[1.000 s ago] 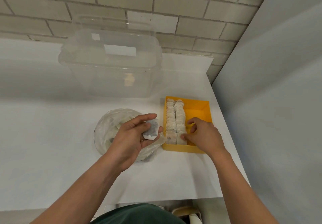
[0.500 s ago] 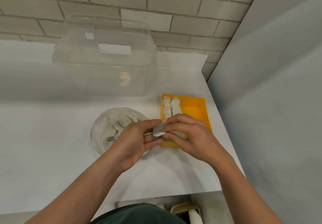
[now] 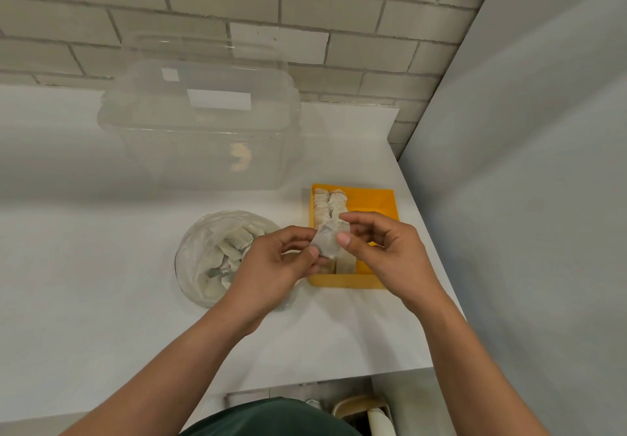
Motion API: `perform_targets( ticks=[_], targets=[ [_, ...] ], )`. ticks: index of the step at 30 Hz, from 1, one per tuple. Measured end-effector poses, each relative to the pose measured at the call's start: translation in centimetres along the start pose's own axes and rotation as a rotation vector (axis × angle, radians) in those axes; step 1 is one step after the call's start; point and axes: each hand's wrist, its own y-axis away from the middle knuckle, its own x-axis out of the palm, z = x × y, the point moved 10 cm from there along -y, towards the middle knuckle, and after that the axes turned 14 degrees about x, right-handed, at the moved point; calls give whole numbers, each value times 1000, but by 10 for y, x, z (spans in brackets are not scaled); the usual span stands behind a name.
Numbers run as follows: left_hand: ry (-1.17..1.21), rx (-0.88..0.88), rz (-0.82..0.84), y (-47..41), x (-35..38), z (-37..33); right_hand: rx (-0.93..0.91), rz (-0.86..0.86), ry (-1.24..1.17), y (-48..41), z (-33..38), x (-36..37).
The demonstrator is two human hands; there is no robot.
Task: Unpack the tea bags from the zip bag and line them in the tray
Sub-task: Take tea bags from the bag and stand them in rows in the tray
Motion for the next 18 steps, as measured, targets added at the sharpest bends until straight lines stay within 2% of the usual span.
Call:
perform_targets(
  ticks=[5,8,12,18],
  targets=[
    [-277,86,37,-4,0,-4,-27,22,105,0,-5,-1],
    [-641,256,49,-4,-2,-10,1,-66,97,-8,-15,-19],
    [-1045,520,164,4,15,-10,69,-153,196,-23,-42,-38],
    [-1382,727,290,10,41,1,227,-20,432,-36,-85,-27]
  ],
)
